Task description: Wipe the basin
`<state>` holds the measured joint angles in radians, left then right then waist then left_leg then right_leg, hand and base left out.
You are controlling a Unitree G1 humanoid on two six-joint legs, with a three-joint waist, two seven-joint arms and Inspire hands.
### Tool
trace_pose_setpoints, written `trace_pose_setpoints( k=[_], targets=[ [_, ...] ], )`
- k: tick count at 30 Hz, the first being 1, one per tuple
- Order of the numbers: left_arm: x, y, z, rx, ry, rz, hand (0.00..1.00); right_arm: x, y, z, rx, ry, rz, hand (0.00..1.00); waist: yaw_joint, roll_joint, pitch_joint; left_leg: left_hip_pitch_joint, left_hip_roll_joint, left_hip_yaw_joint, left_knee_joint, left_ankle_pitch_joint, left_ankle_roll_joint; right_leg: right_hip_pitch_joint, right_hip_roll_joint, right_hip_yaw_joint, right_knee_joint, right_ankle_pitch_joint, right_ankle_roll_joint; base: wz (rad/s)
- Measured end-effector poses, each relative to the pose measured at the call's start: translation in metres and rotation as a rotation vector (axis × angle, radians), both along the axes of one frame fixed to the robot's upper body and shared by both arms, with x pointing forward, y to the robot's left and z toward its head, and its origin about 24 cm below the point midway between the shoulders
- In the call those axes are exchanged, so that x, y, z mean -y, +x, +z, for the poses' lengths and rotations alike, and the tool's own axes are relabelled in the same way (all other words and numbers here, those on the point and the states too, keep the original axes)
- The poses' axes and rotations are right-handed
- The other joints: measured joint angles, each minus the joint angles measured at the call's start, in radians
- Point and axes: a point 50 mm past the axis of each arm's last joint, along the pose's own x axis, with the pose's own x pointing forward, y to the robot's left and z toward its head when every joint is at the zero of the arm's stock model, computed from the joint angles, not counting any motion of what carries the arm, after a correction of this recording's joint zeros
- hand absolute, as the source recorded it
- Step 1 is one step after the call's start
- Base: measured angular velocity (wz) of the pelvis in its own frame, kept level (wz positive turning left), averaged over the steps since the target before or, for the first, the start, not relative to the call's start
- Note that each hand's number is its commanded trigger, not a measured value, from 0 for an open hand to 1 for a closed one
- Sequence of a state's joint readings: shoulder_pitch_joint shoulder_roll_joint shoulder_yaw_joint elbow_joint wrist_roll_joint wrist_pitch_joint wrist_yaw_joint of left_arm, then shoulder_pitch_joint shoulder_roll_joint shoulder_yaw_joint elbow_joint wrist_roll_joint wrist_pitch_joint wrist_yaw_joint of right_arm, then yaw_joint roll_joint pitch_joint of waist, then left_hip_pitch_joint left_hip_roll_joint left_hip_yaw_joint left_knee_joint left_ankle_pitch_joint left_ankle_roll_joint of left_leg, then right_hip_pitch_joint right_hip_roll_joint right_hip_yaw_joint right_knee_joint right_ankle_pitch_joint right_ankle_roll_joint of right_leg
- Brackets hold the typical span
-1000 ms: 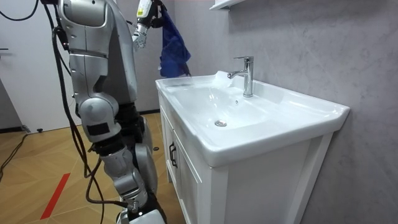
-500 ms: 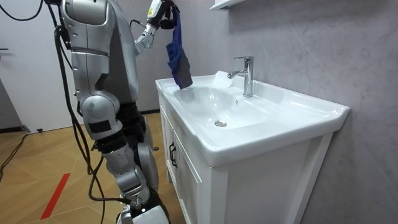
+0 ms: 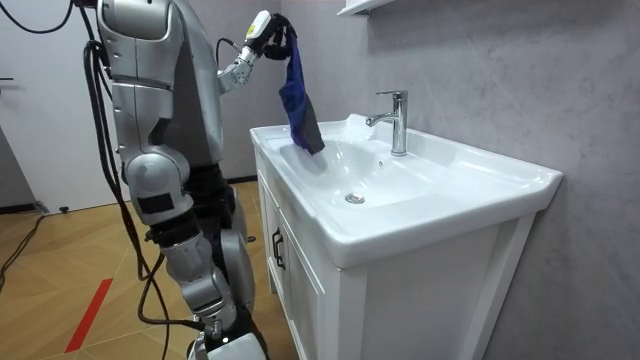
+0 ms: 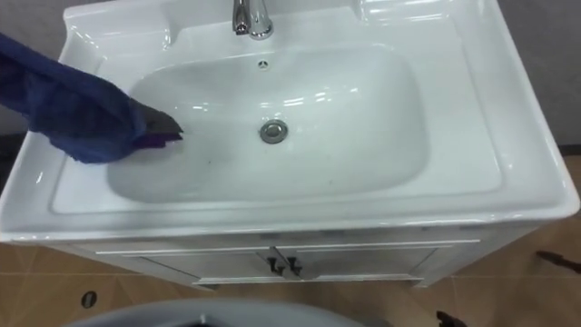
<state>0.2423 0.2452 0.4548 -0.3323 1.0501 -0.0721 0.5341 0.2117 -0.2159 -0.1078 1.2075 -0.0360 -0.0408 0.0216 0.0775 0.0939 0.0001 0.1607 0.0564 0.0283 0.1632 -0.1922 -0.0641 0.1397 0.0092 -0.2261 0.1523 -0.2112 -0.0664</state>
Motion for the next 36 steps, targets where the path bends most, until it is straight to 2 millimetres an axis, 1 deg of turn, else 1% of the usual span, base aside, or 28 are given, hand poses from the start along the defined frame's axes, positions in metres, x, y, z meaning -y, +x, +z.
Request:
trace_pose_setpoints(
  k=[4,11,14,19,22,25,26,27,28,29,30,31,32,33,34,35,36],
  targets=[
    [-0.001,-0.001,0.0,0.004,0.002,0.007,1.0,0.0,-0.003,0.0,-0.014,-0.02,0.001,0.0,0.013,-0.005,-0.001,0.0,0.0,0.0,0.0,0.0,0.0,-0.003,-0.001,-0.003,0.0,0.0,0.0,0.03],
    [-0.001,-0.001,0.0,0.005,0.002,0.012,1.0,0.0,0.004,0.0,-0.001,-0.033,0.013,0.0,0.036,-0.006,-0.001,-0.001,0.0,-0.001,0.001,0.0,0.0,-0.005,0.0,-0.002,-0.001,0.0,0.0,0.0],
    [-0.002,-0.001,0.0,0.005,0.002,0.013,1.0,0.0,0.007,0.0,0.007,-0.03,0.016,0.0,0.037,-0.01,-0.0021,-0.01,0.0,-0.001,0.001,0.0,0.0,-0.013,0.0,-0.005,0.0,0.0,0.0,0.01],
    [-0.002,-0.001,0.0,0.005,-0.001,0.014,1.0,0.0,0.008,0.0,0.007,-0.029,0.018,0.0,0.039,-0.019,-0.0016,-0.009,0.0,-0.001,0.0,0.0,0.0,-0.007,-0.001,-0.01,0.0,0.0,0.0,0.01],
    [-0.005,0.0,-0.006,-0.016,-0.012,0.025,1.0,0.0,0.006,0.0,0.005,-0.03,0.017,0.0,0.036,-0.02,-0.0012,-0.008,0.0,-0.007,0.0,-0.001,0.002,0.002,-0.001,-0.014,0.0,0.001,0.001,0.03],
    [-0.011,-0.003,-0.02,-0.06,-0.05,0.051,1.0,0.0,0.006,0.0,0.001,-0.03,0.017,0.0,0.037,-0.022,-0.0007,0.0,0.0,-0.005,-0.003,-0.001,0.002,0.002,-0.001,-0.017,0.0,0.0,0.001,-0.03],
    [-0.014,-0.007,-0.03,-0.098,-0.08,0.069,1.0,0.0,0.007,0.0,0.005,-0.027,0.018,0.0,0.037,-0.024,-0.0007,0.0,0.0,-0.005,-0.003,-0.001,0.002,0.001,-0.001,-0.018,0.0,0.0,0.001,0.03],
    [-0.017,-0.01,-0.041,-0.135,-0.115,0.087,1.0,0.0,0.005,0.0,-0.003,-0.022,0.016,0.0,0.037,-0.029,-0.0003,0.001,0.0,-0.004,-0.003,-0.001,0.002,-0.001,-0.002,-0.021,-0.002,0.0,0.001,0.08],
    [-0.018,-0.012,-0.045,-0.153,-0.126,0.1,1.0,-0.001,0.004,0.0,-0.008,-0.018,0.015,0.0,0.039,-0.032,-0.0005,0.0,0.0,-0.004,-0.003,-0.001,0.002,-0.001,-0.001,-0.02,-0.002,0.0,0.001,0.09],
    [-0.021,-0.015,-0.051,-0.187,-0.139,0.123,1.0,-0.001,0.003,-0.001,-0.014,-0.012,0.014,0.0,0.04,-0.036,-0.0028,-0.001,0.0,-0.005,-0.002,-0.001,0.002,-0.001,-0.001,-0.02,-0.003,0.0,0.001,0.06],
    [-0.023,-0.017,-0.056,-0.211,-0.15,0.138,1.0,-0.001,0.003,-0.001,-0.016,-0.01,0.013,0.0,0.042,-0.047,-0.0008,-0.002,0.0,-0.005,0.0,-0.001,0.002,0.0,-0.001,-0.022,-0.003,0.0,0.001,0.06],
    [-0.024,-0.017,-0.058,-0.221,-0.155,0.146,1.0,-0.001,0.003,-0.001,-0.016,-0.009,0.011,0.0,0.043,-0.048,-0.0022,-0.002,0.0,-0.005,0.001,-0.001,0.002,0.001,-0.001,-0.023,-0.003,0.0,0.001,0.08],
    [-0.026,-0.019,-0.063,-0.24,-0.162,0.158,1.0,-0.001,0.004,-0.001,-0.018,-0.004,0.009,0.0,0.045,-0.055,-0.0029,-0.001,0.0,-0.005,0.001,-0.001,0.002,0.002,-0.001,-0.023,-0.002,0.0,0.001,0.03],
    [-0.028,-0.021,-0.067,-0.261,-0.171,0.171,1.0,-0.002,0.002,-0.001,-0.023,0.001,0.004,0.0,0.055,-0.059,-0.0037,0.0,0.0,-0.005,0.001,-0.001,0.002,0.002,0.0,-0.021,-0.001,0.0,0.001,0.0],
    [-0.028,-0.022,-0.069,-0.268,-0.175,0.176,1.0,-0.002,0.001,-0.001,-0.026,0.003,0.003,0.0,0.057,-0.06,-0.0051,0.0,0.0,-0.005,0.001,-0.001,0.002,0.002,0.0,-0.021,-0.001,0.0,0.001,0.0],
    [-0.029,-0.023,-0.072,-0.28,-0.182,0.183,1.0,-0.003,0.0,-0.002,-0.03,0.008,0.0,0.0,0.065,-0.069,-0.0051,0.0,0.0,-0.006,0.001,-0.001,0.002,0.003,0.0,-0.022,-0.001,0.0,0.001,0.03],
    [-0.03,-0.025,-0.075,-0.294,-0.186,0.195,1.0,-0.004,0.001,-0.002,-0.029,0.015,0.001,0.0,0.068,-0.075,-0.009,-0.002,0.0,-0.006,0.001,-0.001,0.002,0.003,0.0,-0.024,-0.001,0.0,0.002,0.05]
  ],
)
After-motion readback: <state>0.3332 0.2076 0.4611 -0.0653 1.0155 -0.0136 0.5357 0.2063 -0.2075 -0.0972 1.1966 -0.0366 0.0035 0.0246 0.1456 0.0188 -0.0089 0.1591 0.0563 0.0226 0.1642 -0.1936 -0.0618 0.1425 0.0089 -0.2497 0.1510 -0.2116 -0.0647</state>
